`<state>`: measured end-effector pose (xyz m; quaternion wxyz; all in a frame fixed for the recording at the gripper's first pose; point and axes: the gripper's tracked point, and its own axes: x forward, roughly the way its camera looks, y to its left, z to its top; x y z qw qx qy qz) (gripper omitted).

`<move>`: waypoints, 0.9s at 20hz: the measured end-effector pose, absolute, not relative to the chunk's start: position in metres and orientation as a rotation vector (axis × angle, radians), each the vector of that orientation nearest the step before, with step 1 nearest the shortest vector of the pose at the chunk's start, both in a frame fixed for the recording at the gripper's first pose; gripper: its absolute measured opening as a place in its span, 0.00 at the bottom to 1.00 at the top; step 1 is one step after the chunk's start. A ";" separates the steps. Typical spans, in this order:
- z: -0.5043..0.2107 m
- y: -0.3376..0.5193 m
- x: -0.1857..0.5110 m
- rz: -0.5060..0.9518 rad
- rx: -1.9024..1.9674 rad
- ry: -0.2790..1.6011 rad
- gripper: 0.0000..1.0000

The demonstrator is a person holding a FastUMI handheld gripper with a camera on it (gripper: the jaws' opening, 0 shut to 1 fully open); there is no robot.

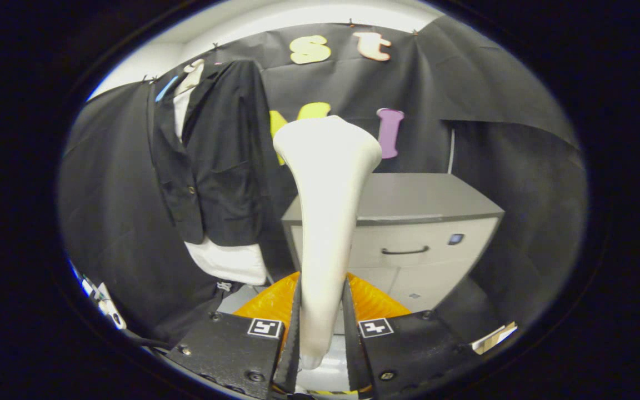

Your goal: Iron the clothes twice with a garment steamer, once on the left side and once on the right side.

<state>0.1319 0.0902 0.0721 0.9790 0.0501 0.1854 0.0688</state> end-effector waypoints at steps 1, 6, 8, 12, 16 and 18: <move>0.069 0.070 0.120 0.123 0.110 0.367 0.37; 0.042 -0.008 0.043 0.090 0.157 0.341 0.37; 0.027 -0.030 0.017 0.088 0.180 0.340 0.37; -0.001 -0.063 -0.017 0.091 0.211 0.352 0.37; -0.022 -0.080 -0.039 0.078 0.237 0.375 0.37; -0.025 -0.080 -0.045 0.075 0.235 0.375 0.37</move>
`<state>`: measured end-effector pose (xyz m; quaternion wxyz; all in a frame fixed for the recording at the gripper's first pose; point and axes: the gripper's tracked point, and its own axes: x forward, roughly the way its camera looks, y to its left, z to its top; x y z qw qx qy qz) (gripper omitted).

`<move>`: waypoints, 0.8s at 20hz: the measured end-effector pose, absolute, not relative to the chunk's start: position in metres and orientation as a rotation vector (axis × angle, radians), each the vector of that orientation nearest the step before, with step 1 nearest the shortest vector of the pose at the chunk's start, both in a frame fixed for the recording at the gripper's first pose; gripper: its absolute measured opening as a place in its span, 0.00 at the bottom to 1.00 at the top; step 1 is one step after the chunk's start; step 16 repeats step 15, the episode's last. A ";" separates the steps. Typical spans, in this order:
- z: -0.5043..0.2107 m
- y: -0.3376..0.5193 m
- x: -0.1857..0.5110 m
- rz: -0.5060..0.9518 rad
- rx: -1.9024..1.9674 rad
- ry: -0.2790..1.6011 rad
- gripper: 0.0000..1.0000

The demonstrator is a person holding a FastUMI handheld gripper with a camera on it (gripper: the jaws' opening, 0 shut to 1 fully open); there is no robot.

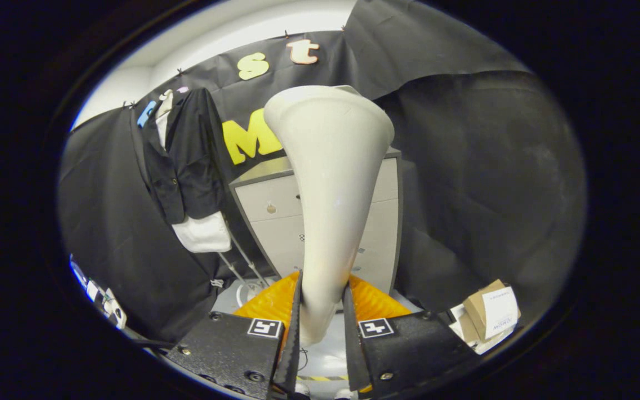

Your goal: Iron the clothes twice with a garment steamer, once on the left side and once on the right side.

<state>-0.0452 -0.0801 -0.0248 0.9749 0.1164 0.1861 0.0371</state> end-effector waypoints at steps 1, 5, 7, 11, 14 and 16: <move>-0.024 -0.079 -0.048 0.075 0.231 0.369 0.37; -0.023 -0.064 -0.055 0.084 0.217 0.366 0.37; -0.020 -0.059 -0.058 0.091 0.208 0.364 0.37; -0.016 -0.053 -0.065 0.089 0.202 0.361 0.37; -0.018 -0.053 -0.069 0.082 0.207 0.368 0.37; -0.019 -0.053 -0.069 0.080 0.209 0.370 0.37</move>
